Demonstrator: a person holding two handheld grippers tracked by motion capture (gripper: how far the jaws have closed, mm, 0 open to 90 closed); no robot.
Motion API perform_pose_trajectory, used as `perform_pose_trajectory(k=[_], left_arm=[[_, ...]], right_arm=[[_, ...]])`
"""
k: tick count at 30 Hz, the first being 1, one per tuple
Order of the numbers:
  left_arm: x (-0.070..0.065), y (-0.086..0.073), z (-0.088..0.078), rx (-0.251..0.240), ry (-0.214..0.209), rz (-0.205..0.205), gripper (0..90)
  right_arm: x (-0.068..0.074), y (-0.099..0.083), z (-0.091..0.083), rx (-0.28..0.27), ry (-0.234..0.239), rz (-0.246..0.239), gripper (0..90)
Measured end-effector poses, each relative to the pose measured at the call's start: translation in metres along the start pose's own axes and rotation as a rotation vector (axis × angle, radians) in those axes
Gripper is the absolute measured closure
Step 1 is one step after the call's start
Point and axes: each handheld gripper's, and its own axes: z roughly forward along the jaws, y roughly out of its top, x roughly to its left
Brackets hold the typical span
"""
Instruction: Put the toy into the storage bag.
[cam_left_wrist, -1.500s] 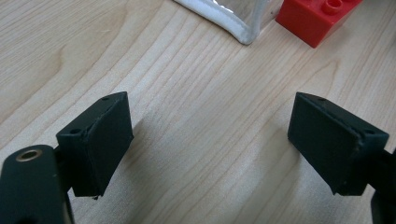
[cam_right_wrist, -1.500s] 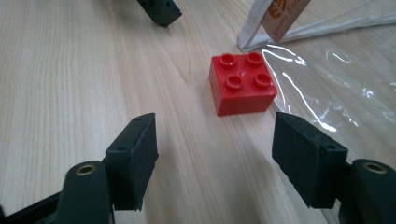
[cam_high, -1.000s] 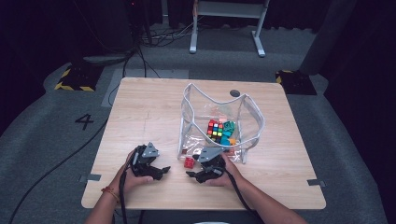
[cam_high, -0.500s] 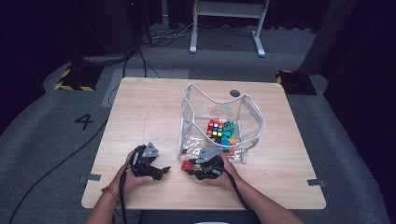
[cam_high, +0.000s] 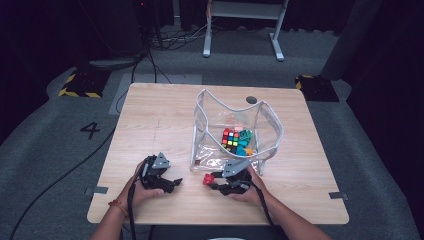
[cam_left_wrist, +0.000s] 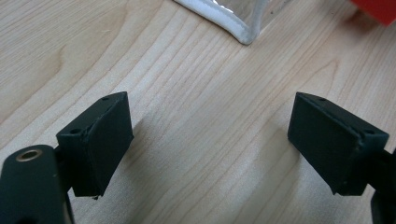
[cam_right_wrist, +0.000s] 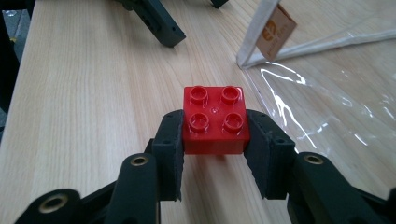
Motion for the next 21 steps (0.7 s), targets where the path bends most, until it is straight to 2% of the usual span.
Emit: perform_pose_trajectory(k=[1,3,5,7,9,10,11,13,16,19,20,21], left_arm=[[0.000,0.000,0.000,0.000,0.000,0.000,14.1],[0.000,0.000,0.000,0.000,0.000,0.000,14.1],[0.000,0.000,0.000,0.000,-0.003,-0.002,14.1],[0.000,0.000,0.000,0.000,-0.003,-0.002,14.1],[0.000,0.000,0.000,0.000,-0.003,-0.002,14.1],[0.000,0.000,0.000,-0.001,-0.002,-0.004,14.1],[0.000,0.000,0.000,-0.001,-0.002,-0.003,14.1],[0.000,0.000,0.000,0.000,-0.002,-0.002,14.1],[0.000,0.000,0.000,-0.001,-0.002,-0.003,14.1],[0.000,0.000,0.000,0.001,-0.003,-0.002,14.1],[0.000,0.000,0.000,-0.001,-0.002,-0.003,14.1],[0.000,0.000,0.000,0.001,-0.003,-0.001,14.1]], right_arm=[[0.001,-0.001,-0.004,0.017,-0.004,0.024,59.2],[-0.002,-0.002,-0.013,0.004,-0.018,0.015,59.2],[-0.004,-0.004,-0.021,-0.012,-0.021,0.035,59.2],[-0.008,-0.007,-0.029,-0.035,-0.037,-0.004,59.2],[-0.007,-0.012,-0.036,-0.011,-0.038,0.040,59.2],[-0.009,-0.016,-0.038,-0.018,-0.042,0.015,59.2],[-0.008,-0.019,-0.043,0.009,-0.051,0.047,59.2],[-0.009,-0.028,-0.050,0.014,-0.060,0.060,59.2],[-0.013,-0.038,-0.059,0.005,-0.080,0.046,59.2],[-0.015,-0.047,-0.072,0.003,-0.101,0.083,59.2],[-0.014,-0.050,-0.076,0.017,-0.113,0.110,59.2],[-0.014,-0.053,-0.079,0.012,-0.115,0.110,59.2]])
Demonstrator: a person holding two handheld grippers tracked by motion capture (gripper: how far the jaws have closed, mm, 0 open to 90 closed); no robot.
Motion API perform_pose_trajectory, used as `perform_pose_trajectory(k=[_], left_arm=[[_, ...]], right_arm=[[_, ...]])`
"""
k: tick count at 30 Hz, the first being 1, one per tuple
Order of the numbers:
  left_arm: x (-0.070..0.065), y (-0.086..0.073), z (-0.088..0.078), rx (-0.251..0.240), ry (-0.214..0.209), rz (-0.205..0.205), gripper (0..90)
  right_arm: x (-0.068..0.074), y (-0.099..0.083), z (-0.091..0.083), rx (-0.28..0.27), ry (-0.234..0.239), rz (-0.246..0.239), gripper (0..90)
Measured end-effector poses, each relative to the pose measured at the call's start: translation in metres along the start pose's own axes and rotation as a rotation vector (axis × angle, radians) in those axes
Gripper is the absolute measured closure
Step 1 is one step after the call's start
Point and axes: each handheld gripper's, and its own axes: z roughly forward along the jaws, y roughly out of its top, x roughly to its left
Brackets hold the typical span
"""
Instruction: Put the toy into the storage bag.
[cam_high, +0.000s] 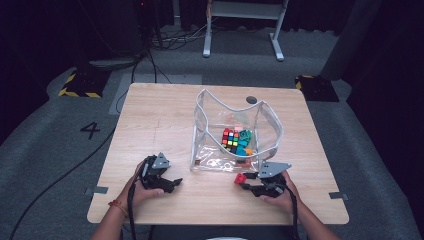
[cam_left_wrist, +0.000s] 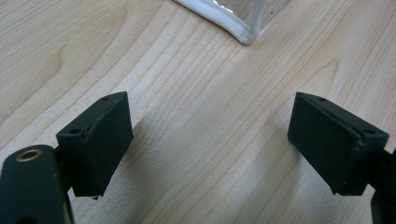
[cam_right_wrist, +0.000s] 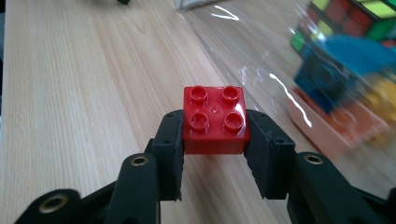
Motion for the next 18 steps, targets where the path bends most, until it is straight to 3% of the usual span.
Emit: perform_pose_trajectory(k=[6,9,18], left_arm=[[0.000,0.000,0.000,0.000,0.000,0.000,14.1],[0.000,0.000,0.000,-0.002,0.001,-0.002,14.1],[0.000,0.000,0.000,-0.002,0.001,-0.003,14.1]], right_arm=[[-0.009,-0.019,-0.019,-0.001,-0.045,0.021,59.2],[-0.016,-0.026,-0.032,-0.014,-0.073,0.066,59.2],[-0.029,-0.047,-0.056,-0.011,-0.141,0.113,59.2]])
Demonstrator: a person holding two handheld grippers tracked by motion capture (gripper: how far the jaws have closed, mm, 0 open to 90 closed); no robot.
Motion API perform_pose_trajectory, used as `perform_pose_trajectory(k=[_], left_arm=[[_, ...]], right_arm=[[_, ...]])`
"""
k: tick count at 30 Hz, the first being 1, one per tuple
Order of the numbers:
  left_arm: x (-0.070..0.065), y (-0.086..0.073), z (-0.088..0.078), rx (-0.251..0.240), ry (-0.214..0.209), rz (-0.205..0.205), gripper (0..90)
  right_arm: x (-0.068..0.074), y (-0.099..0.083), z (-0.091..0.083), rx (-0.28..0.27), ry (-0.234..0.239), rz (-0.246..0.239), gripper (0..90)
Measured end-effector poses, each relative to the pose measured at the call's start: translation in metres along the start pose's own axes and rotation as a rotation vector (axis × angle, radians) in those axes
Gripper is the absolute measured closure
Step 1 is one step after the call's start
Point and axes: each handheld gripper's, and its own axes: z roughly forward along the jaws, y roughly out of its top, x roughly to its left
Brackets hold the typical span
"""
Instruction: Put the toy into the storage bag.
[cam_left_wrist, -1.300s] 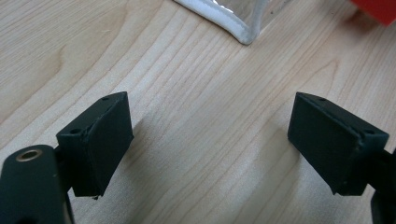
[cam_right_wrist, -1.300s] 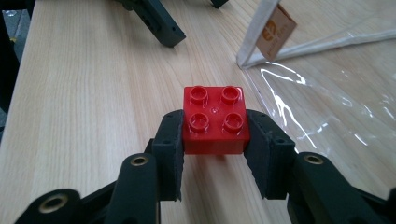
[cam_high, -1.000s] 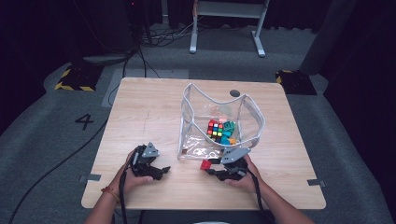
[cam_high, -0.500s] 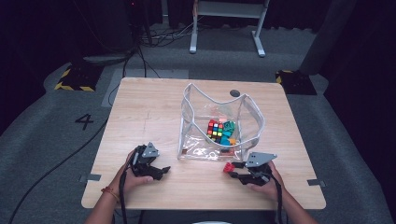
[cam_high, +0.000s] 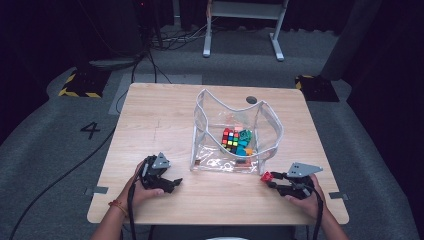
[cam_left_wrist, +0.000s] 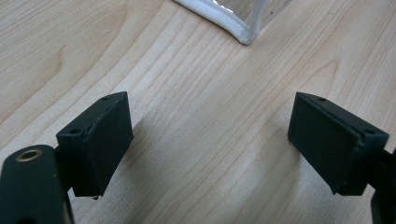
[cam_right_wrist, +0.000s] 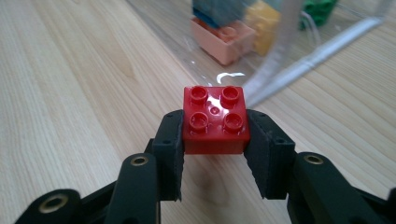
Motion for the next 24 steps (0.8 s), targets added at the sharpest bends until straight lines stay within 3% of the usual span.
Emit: perform_pose_trajectory(k=[6,9,12,15,19,24], left_arm=[[0.000,0.000,0.000,0.000,0.000,0.000,14.1],[0.000,0.000,0.000,0.000,0.000,0.000,14.0],[0.000,0.000,0.000,0.000,0.000,0.000,14.1],[0.000,0.000,0.000,0.000,0.000,0.000,14.1],[0.000,0.000,0.000,0.000,0.000,0.000,14.1],[0.000,0.000,0.000,0.000,0.000,0.000,14.1]], right_arm=[[-0.012,-0.007,-0.015,-0.012,-0.058,0.039,59.2],[-0.025,-0.008,-0.025,-0.034,-0.095,0.074,59.2],[-0.032,-0.008,-0.029,-0.051,-0.110,0.079,59.3],[-0.043,-0.006,-0.034,-0.056,-0.143,0.084,59.2],[-0.053,0.000,-0.036,-0.086,-0.153,0.097,59.3],[-0.074,0.018,-0.047,-0.122,-0.194,0.113,59.3]])
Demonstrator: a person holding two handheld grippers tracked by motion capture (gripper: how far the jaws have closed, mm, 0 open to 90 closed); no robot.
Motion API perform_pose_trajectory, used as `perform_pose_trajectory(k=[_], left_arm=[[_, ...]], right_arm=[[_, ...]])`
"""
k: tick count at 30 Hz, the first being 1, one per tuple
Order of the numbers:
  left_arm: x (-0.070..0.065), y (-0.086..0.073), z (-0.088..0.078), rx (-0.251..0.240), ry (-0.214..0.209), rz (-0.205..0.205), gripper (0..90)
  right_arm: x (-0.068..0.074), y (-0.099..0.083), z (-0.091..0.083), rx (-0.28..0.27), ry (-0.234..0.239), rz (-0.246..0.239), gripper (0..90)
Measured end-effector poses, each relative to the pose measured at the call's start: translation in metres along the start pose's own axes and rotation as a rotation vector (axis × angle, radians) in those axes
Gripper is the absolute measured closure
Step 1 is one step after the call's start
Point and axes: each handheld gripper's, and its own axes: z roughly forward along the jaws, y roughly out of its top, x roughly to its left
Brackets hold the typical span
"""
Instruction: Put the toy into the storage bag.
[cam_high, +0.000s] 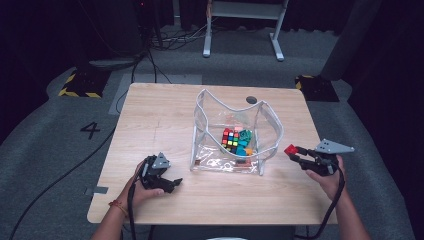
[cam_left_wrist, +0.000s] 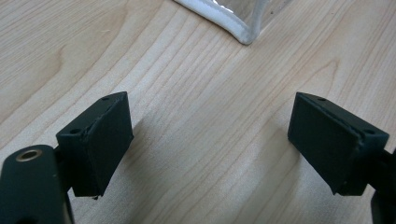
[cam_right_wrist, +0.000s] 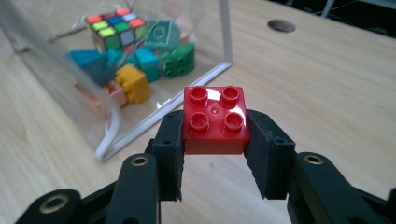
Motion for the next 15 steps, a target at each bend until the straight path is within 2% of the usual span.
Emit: perform_pose_trajectory(k=[9,15], left_arm=[[0.000,0.000,0.000,0.000,0.000,0.000,14.1],[0.000,0.000,0.000,0.000,0.000,0.000,14.1]], right_arm=[[-0.023,0.047,-0.011,-0.043,-0.069,-0.039,59.3],[-0.031,0.079,-0.021,-0.073,-0.094,-0.066,59.3]])
